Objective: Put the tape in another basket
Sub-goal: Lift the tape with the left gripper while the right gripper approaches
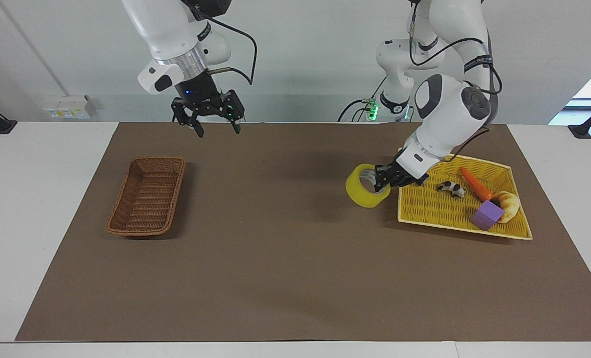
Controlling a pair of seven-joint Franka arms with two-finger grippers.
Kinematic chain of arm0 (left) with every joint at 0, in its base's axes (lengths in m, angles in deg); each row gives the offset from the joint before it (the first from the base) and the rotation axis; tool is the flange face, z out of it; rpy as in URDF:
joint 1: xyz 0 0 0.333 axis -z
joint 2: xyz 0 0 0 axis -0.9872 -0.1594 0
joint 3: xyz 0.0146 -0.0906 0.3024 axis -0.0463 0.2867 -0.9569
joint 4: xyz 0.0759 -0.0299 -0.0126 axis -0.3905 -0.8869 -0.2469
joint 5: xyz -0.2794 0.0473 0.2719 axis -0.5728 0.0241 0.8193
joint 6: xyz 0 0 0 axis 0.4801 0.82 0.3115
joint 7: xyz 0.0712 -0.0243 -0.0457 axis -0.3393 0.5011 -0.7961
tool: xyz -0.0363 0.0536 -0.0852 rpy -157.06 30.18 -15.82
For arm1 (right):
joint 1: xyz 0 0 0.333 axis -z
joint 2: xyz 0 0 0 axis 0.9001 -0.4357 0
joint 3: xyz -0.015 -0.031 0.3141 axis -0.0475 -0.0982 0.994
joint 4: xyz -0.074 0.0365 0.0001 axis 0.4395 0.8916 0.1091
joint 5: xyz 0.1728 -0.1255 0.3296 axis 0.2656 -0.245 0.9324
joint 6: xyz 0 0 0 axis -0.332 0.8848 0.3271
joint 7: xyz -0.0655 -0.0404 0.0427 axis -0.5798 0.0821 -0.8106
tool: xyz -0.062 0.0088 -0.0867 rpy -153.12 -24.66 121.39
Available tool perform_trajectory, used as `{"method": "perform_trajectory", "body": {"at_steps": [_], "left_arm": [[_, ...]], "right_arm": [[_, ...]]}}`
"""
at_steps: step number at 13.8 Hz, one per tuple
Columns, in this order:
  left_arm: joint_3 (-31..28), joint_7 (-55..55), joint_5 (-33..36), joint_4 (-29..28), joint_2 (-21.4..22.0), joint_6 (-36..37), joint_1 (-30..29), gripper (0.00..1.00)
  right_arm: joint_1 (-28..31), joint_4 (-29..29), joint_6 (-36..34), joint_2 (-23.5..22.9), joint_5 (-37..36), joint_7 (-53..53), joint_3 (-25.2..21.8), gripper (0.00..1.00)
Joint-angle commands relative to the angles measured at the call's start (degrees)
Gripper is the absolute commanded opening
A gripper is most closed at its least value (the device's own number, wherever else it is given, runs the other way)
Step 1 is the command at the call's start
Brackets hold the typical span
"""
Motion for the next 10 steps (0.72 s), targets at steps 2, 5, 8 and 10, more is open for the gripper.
{"method": "perform_trajectory", "body": {"at_steps": [2, 5, 8, 10], "left_arm": [[0.0, -3.7, -3.8, 0.3, 1.2, -2.6, 6.4, 0.0], [0.7, -13.5, -4.0, 1.0, 0.7, -11.6, 12.1, 0.0], [1.0, -17.2, -3.9, 2.1, 0.7, -12.2, 15.7, 0.0], [1.5, -20.6, -3.7, 5.0, -0.1, -12.2, 16.3, 0.0]], "right_arm": [[-2.3, -0.4, 3.7, -3.7, 4.7, 4.7, 0.0, 1.0], [-2.8, -0.5, 4.3, -6.1, 11.8, 6.7, -0.1, 1.0], [-2.7, -1.5, 6.6, -8.2, 16.3, 6.2, -0.1, 1.0], [-2.4, -3.1, 8.6, -8.3, 18.4, 4.6, -0.1, 1.0]]}}
